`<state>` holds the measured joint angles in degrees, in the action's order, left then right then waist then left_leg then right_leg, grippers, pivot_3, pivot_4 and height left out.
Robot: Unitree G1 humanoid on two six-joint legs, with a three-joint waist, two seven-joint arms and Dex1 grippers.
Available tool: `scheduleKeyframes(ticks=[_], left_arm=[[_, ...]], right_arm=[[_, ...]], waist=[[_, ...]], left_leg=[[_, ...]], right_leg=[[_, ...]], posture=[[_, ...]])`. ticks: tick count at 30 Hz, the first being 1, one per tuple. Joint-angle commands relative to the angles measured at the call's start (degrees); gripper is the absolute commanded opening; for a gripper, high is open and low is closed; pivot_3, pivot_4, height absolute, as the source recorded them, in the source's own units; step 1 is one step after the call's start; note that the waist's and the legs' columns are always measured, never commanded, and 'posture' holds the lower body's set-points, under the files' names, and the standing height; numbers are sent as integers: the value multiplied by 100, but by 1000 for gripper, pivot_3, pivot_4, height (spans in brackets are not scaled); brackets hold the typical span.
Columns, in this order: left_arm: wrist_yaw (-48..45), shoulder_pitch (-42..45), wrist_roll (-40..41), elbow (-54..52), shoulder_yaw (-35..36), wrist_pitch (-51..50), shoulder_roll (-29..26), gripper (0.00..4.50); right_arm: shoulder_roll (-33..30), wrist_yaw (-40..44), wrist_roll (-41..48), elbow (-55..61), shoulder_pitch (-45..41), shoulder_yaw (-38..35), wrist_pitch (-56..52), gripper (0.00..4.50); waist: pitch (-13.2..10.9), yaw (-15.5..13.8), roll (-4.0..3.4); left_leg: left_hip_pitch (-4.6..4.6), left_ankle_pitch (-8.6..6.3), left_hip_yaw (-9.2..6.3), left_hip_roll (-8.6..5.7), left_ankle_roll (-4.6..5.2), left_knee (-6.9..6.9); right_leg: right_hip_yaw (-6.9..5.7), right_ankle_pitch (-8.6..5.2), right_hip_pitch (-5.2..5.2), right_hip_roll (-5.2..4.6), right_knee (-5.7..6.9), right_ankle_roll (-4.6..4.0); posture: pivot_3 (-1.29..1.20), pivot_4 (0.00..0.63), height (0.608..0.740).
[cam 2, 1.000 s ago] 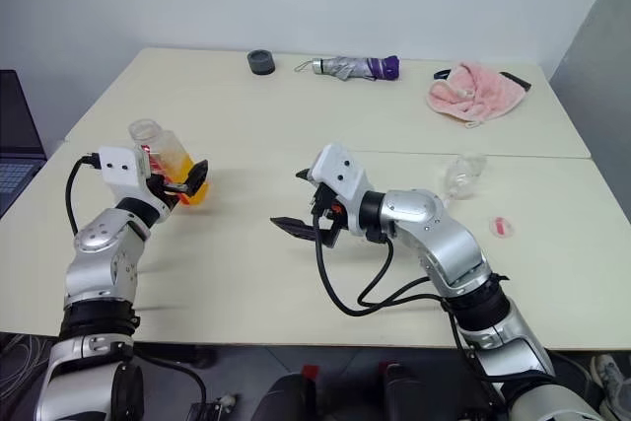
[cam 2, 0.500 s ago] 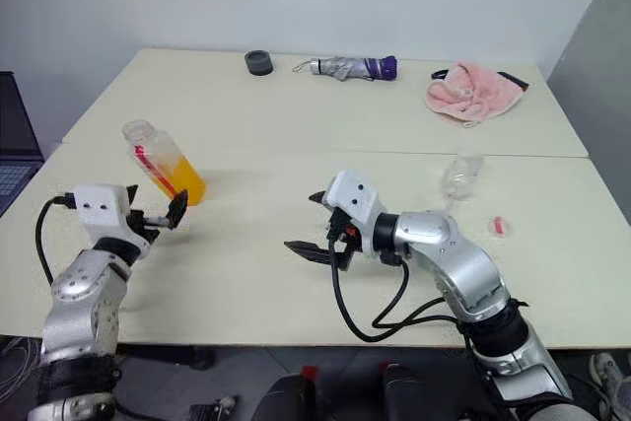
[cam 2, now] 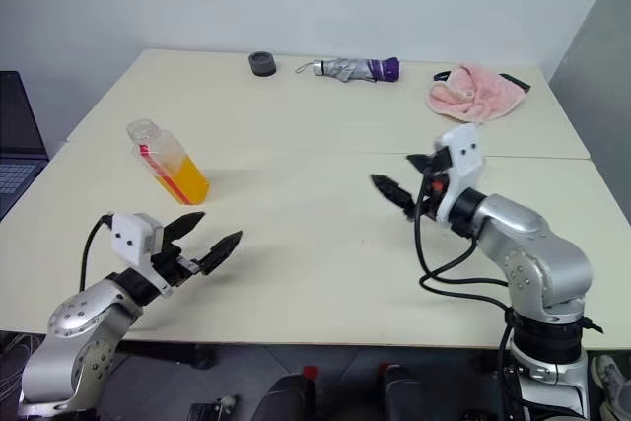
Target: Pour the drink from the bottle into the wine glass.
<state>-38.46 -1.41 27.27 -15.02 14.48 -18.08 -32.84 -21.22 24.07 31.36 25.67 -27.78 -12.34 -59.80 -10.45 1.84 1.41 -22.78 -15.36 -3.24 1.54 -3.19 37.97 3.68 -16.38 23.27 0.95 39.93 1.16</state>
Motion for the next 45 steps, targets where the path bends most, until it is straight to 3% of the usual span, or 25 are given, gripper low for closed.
scheduleKeyframes(ticks=[1, 8, 13, 27, 45], left_arm=[[-488, 522, 127, -196, -319, -171, -308, 4487], [-1421, 1365, 120, 84, -878, -281, -669, 4487], [-1846, 1675, 15, 476, -1052, -59, -703, 4487], [-2378, 1952, -246, 1290, -1218, 514, -536, 4487], [-2397, 2078, -364, 1276, -1313, 485, -470, 4487]], right_arm=[[239, -679, 528, -435, -525, -1088, -1247, 4500], [313, -1342, 600, -1169, -1227, -2444, -2769, 4500], [261, -1453, 529, -1405, -1326, -2798, -3257, 4500], [86, -1249, 331, -2460, -1162, -2778, -2917, 4500], [-273, -366, 425, -5025, -1705, -2367, -1543, 4500]], waist=[[-1, 2, -1], [-4, 22, -8], [-9, 22, -17], [-12, 61, -21], [-13, 129, -22]], left_leg=[[1, 0, 1, -1, 0, 0], [3, -1, 21, -1, 3, -13], [-8, -2, 24, -2, 3, -14], [-7, -2, 29, -2, 4, -14], [-8, -3, 31, -2, 5, -13]], right_leg=[[1, 0, 0, 1, 1, 0], [19, -1, 6, 5, -6, -2], [21, -2, 18, 4, -5, -4], [25, -2, 18, 5, -5, -3], [28, -2, 18, 7, -5, -3]], posture=[[0, 150, 740], [0, 150, 740], [0, 150, 740], [0, 150, 740], [0, 150, 740]])
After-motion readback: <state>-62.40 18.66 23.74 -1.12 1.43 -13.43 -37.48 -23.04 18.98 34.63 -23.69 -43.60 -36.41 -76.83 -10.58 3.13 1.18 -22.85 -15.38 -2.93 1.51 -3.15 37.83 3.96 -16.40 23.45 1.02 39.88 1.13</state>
